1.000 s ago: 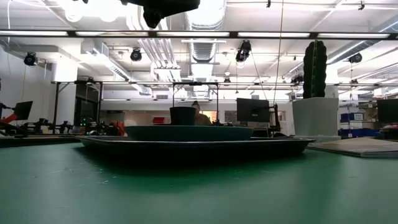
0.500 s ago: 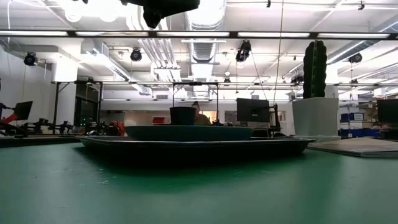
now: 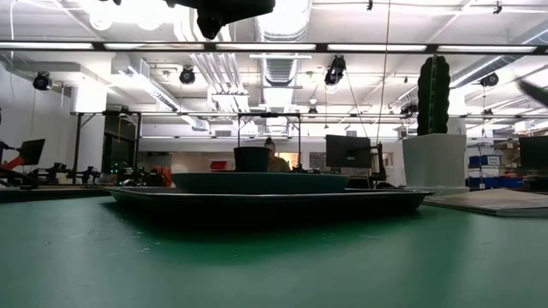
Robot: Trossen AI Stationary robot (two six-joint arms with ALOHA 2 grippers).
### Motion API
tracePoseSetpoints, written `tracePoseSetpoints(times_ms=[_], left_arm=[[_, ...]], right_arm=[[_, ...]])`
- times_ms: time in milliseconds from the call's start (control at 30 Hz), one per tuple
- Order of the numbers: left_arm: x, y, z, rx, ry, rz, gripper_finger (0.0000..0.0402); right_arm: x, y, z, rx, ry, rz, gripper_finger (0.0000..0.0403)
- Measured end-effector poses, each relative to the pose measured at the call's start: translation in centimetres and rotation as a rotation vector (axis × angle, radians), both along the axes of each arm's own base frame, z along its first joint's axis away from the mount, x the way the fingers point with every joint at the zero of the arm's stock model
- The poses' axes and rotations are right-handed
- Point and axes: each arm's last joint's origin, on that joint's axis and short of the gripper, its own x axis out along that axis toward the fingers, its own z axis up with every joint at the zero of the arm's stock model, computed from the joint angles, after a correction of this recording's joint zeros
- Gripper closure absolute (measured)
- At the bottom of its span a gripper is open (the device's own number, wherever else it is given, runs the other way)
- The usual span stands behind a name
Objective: Pick and place plate/cup/fork/spoon on tray
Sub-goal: Put the pink fork on the black serving tray to the right of the blue plate
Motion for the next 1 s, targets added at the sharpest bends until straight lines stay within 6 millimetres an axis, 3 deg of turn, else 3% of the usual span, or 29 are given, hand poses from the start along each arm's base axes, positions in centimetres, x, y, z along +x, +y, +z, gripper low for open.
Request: tracePoseSetpoints(times_ms=[267,433,800,1000], left_arm=[[0.0,0.0,0.0,0.000,0.001,0.000,0.0365],[0.0,0.0,0.0,0.000,0.001,0.000,0.0365],[0.4,-0.1,-0.6,0.001,0.015,0.000,0.0365],[1.1,-0.1,-1.5,0.004,0.046,-0.002,0.0365]], right_arm=[[0.1,-2.6,4.1,-0.249,-0.453,0.001,0.0374],[0.8,-4.1,5.5,-0.411,-0.606,0.029,0.0374],[3.3,-6.8,6.2,-0.888,-0.702,0.010,0.0374],[3.7,-8.4,5.2,-0.951,-0.657,-0.024,0.0374]])
